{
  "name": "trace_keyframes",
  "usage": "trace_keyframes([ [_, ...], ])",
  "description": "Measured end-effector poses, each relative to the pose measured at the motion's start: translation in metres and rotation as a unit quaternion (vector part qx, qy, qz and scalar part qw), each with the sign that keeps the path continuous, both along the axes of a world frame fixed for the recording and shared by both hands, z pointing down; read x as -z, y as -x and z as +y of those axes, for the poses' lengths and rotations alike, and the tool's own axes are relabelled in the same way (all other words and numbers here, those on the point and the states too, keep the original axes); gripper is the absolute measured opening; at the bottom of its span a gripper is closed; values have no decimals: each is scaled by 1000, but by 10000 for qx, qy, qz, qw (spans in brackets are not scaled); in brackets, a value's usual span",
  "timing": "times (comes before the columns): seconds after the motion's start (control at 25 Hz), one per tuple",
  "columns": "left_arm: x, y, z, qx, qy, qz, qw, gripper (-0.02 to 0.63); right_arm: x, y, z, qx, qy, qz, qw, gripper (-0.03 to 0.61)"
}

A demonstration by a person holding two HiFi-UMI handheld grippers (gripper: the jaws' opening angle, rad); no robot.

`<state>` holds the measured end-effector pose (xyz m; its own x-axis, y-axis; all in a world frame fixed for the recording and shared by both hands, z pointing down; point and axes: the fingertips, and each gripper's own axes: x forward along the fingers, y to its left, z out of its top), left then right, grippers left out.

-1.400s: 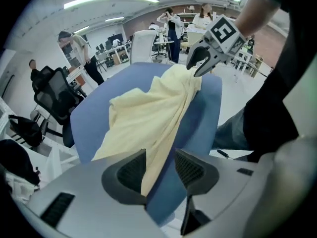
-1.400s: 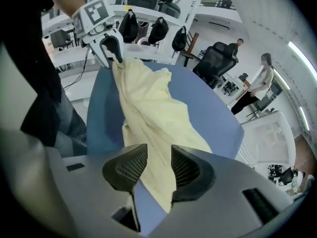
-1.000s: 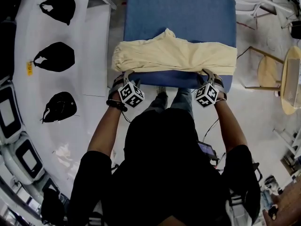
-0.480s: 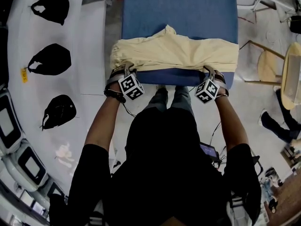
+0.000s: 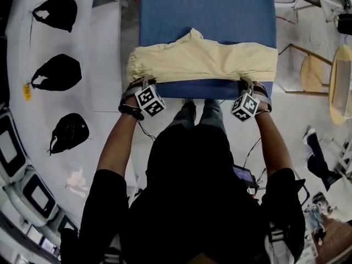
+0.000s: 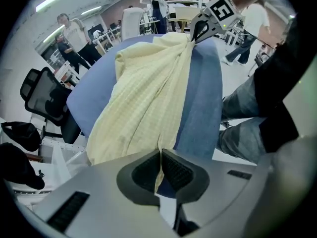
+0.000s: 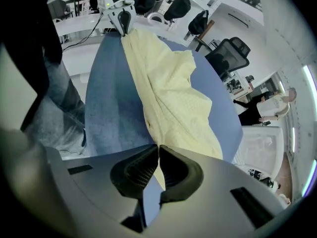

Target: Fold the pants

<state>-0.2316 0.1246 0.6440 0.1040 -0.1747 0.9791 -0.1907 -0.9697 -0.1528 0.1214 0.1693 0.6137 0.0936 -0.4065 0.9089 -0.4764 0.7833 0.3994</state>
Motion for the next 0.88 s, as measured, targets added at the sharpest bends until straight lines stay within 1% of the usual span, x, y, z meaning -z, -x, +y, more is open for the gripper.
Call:
trace_keyframes([
  [0.12, 3, 2, 7, -19, 16, 25, 10000, 31, 4, -1, 12, 68, -57, -27, 10000, 14],
  [0.28, 5, 4, 21, -157, -170, -95, 9997, 31, 4, 3, 30, 78, -142, 53, 9999, 14],
  [0.36, 3, 4, 30, -149, -236, -187, 9994, 31, 4, 6, 34, 77, -116, 85, 9999, 14],
  [0.44, 0, 6, 40, -73, -224, -224, 9995, 31, 0, 5, 39, 10, 2, 92, 10000, 14],
  [0.52, -1, 6, 44, 139, -166, -81, 9997, 32, -4, 2, 44, -74, 151, 58, 9998, 15],
  [0.6, 2, 5, 41, 473, -41, 192, 9987, 34, -5, 3, 43, -131, 231, -120, 9996, 24],
  [0.64, 5, 4, 38, 646, 47, 346, 9973, 61, -5, 3, 42, -176, 258, -247, 9992, 37],
  [0.72, 13, 1, 31, 927, 212, 625, 9935, 142, -2, 7, 38, -227, 277, -504, 9981, 102],
  [0.76, 18, 1, 28, 1037, 271, 746, 9914, 161, 2, 12, 35, -223, 278, -620, 9974, 120],
  [0.88, 35, 2, 20, 1256, 327, 1028, 9862, 163, 22, 36, 20, -83, 156, -898, 9958, 121],
])
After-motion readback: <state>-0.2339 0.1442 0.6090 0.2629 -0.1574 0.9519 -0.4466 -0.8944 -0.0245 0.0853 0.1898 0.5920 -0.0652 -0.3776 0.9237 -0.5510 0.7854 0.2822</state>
